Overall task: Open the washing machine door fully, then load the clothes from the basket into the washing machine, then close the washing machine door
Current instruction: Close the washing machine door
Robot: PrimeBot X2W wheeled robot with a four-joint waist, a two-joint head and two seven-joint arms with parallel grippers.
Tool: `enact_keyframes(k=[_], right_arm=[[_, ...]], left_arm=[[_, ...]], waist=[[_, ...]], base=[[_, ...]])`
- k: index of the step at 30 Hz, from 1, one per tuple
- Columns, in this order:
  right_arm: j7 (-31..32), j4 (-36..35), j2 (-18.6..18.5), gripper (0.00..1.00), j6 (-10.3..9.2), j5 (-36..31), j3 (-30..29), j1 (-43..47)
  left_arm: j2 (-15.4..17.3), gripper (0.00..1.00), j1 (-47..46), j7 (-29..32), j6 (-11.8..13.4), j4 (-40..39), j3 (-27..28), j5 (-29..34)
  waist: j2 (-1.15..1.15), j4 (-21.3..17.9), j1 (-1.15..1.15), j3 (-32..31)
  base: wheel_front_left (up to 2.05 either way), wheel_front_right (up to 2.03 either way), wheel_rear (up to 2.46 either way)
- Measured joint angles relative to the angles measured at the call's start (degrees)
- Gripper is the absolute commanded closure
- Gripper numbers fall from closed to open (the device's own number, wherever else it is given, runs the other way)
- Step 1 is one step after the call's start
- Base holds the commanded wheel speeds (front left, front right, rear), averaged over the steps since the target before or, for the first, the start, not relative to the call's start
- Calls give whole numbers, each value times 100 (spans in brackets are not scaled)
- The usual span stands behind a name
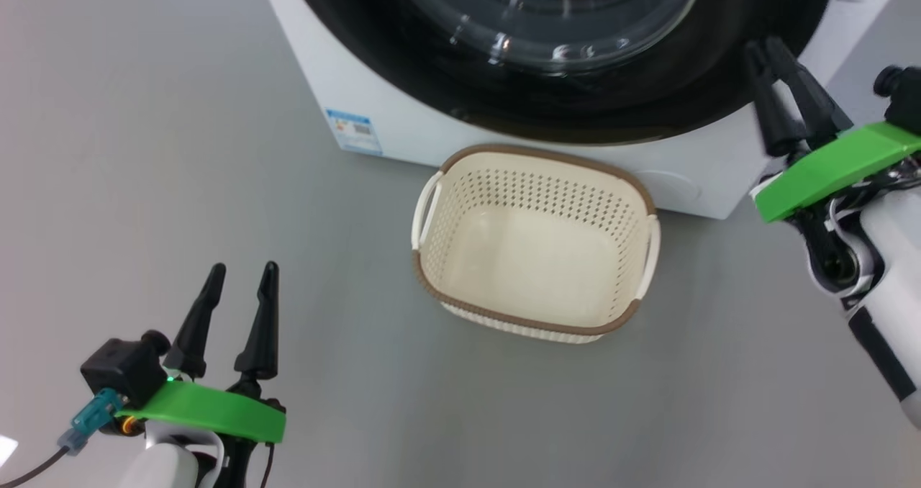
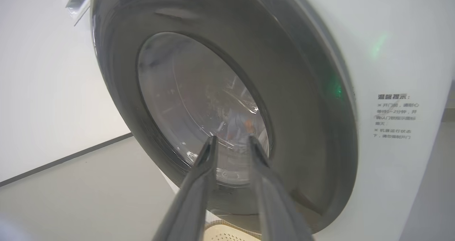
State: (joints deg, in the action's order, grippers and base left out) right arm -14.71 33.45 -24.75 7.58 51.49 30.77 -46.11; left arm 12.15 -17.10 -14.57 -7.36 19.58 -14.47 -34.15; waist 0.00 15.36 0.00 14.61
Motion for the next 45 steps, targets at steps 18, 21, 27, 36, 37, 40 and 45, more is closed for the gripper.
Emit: enact_keyframes(k=[18,21,27,36,37,40,45], right_arm=[[0,-1018,110,0,-9,14,-354,1858],[0,-1229,116,0,-9,-177,-513,2097],[0,-1506,131,0,-9,-354,-891,2540],[0,-1769,307,0,-9,-676,-1335,2988],[0,-1775,323,0,-9,-712,-1400,3052],[0,-1761,375,0,-9,-975,-1660,3244],[0,-1781,563,0,-9,-1254,-1927,3496]], left_arm=[[12,0,651,0,0,54,154,66],[-12,0,687,-1,0,18,187,101],[-59,0,737,-2,0,-97,350,153],[-89,0,928,-4,0,-282,552,247],[-92,0,929,-4,0,-304,559,247],[-92,0,939,-4,0,-360,538,245],[-56,0,1055,-4,0,-411,416,122]], waist=[[0,-1044,0,-1107],[0,-1247,0,-1223],[0,-1601,0,-1406],[0,-1938,0,-1626],[0,-1957,0,-1641],[0,-1984,0,-1667],[0,-1965,0,-1656]], base=[[0,0,0],[0,0,0],[0,0,0],[0,0,0],[0,0,0],[0,0,0],[0,0,0]])
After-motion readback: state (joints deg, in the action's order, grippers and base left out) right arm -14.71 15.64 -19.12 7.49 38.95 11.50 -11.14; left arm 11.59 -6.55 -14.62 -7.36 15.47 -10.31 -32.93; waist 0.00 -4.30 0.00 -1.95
